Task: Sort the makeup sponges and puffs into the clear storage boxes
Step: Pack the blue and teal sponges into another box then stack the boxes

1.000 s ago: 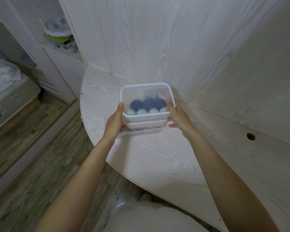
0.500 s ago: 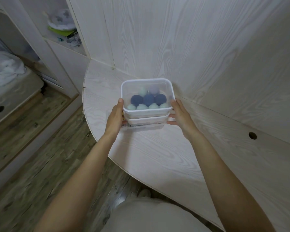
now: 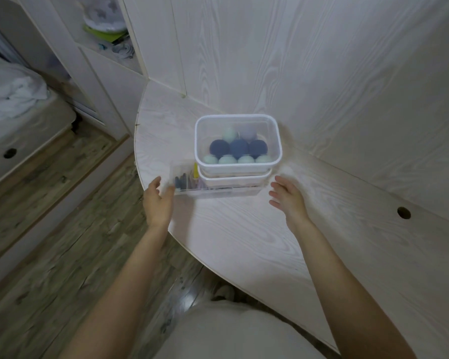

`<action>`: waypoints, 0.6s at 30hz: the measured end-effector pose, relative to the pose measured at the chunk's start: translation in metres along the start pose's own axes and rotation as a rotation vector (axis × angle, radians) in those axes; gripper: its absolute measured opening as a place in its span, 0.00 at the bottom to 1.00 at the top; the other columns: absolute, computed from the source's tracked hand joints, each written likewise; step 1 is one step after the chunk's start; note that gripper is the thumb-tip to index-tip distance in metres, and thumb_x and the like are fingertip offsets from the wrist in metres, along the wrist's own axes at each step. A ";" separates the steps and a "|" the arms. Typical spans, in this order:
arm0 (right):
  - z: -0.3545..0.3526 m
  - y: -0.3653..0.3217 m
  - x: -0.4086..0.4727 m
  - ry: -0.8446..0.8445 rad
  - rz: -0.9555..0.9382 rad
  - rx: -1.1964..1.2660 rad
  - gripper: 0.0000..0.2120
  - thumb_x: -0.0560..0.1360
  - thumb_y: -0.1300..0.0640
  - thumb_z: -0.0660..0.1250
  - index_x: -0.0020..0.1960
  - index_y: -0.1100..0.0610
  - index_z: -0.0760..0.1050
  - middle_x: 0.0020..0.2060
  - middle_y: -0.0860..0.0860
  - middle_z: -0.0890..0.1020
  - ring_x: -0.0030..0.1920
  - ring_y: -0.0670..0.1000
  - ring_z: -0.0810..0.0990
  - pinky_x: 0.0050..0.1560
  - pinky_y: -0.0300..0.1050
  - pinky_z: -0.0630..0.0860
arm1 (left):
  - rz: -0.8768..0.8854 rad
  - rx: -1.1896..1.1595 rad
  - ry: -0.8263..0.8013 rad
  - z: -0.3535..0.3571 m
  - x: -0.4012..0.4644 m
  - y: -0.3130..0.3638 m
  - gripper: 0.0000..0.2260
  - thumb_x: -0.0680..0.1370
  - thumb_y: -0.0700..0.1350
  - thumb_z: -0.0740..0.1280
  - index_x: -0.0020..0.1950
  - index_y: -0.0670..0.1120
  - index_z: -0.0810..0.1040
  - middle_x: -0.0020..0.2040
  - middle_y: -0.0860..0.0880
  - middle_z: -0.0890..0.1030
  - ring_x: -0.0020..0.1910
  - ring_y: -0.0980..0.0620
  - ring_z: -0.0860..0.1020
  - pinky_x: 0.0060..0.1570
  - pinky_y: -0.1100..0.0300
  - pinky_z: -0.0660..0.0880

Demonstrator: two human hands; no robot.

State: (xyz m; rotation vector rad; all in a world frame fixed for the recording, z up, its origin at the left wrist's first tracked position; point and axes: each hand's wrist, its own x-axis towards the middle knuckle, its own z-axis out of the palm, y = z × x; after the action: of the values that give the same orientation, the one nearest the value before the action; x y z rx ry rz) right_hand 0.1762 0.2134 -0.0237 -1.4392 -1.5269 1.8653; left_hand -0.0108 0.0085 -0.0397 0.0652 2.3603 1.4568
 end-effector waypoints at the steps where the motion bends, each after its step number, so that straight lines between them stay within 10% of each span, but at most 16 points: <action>1: 0.004 0.002 0.002 -0.048 0.019 0.005 0.18 0.80 0.59 0.58 0.69 0.53 0.67 0.64 0.52 0.73 0.59 0.52 0.74 0.54 0.47 0.74 | -0.058 -0.007 -0.047 -0.001 0.006 -0.009 0.23 0.78 0.50 0.64 0.72 0.46 0.65 0.69 0.47 0.69 0.64 0.48 0.70 0.61 0.54 0.69; 7: 0.022 0.005 0.003 -0.201 -0.008 0.023 0.23 0.78 0.62 0.60 0.71 0.47 0.65 0.66 0.46 0.71 0.65 0.49 0.70 0.65 0.54 0.70 | -0.100 -0.134 -0.229 0.006 0.011 -0.016 0.19 0.78 0.51 0.63 0.67 0.46 0.70 0.59 0.47 0.75 0.55 0.50 0.75 0.45 0.63 0.76; 18: -0.051 0.042 -0.029 -0.002 -0.113 0.155 0.22 0.74 0.59 0.69 0.66 0.50 0.70 0.62 0.49 0.76 0.62 0.50 0.76 0.57 0.51 0.77 | -0.035 -0.036 -0.407 0.056 -0.017 0.005 0.14 0.78 0.49 0.65 0.62 0.51 0.68 0.58 0.49 0.72 0.55 0.49 0.73 0.52 0.56 0.74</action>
State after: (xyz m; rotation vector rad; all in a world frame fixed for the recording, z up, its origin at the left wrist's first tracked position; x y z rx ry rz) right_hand 0.2457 0.2031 -0.0414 -1.2564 -1.4002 1.8724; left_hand 0.0226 0.0549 -0.0526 0.2819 1.9959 1.3228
